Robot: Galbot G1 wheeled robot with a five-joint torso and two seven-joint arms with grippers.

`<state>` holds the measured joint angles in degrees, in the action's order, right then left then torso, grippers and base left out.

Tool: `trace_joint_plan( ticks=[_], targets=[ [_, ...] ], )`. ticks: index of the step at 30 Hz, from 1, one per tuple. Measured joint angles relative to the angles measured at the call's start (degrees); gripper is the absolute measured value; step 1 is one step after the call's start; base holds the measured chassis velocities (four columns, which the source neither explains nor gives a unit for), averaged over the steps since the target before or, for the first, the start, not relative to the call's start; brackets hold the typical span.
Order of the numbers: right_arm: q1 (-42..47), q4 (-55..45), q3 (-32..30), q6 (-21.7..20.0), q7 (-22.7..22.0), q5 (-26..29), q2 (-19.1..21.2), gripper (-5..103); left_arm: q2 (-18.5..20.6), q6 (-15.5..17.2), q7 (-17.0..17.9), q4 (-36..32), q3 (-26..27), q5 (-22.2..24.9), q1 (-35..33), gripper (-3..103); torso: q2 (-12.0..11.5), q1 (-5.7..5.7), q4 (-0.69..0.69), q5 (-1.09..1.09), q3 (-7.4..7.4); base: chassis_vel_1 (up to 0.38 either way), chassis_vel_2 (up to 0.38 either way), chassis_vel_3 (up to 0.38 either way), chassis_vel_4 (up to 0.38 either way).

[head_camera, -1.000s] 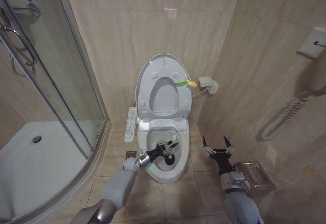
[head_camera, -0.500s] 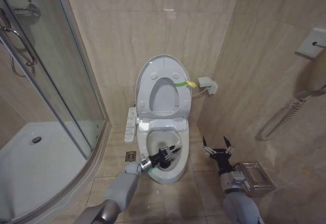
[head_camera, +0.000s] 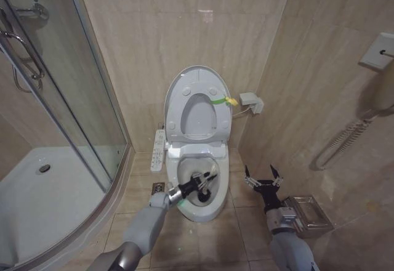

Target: Open the toilet lid, clean the toilet bowl with a toilet brush, close the toilet lid, and flush.

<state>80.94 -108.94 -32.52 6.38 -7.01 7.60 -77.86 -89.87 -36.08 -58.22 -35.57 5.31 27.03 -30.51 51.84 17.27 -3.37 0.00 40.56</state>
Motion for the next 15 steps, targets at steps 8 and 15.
trace_joint_plan(
  ticks=[8, 15],
  targets=[
    [0.0, 0.0, 0.0, 0.0, 0.0, 0.0, 0.0, 100, -0.9, -0.6, -1.1, 4.0, 0.5, -1.8, 0.7, 18, 0.0, 0.00, 0.02, 0.01, -0.01, 0.000, 0.000, 0.000, 0.000],
    [0.0, 0.0, 0.0, 0.0, 0.0, 0.0, 0.0, 100, -0.2, -1.6, -2.6, 8.1, 1.2, -4.3, 0.8, 18, 0.0, -0.01, 0.00, -0.03, -0.03, 0.000, 0.000, 0.000, 0.000]
  ],
)
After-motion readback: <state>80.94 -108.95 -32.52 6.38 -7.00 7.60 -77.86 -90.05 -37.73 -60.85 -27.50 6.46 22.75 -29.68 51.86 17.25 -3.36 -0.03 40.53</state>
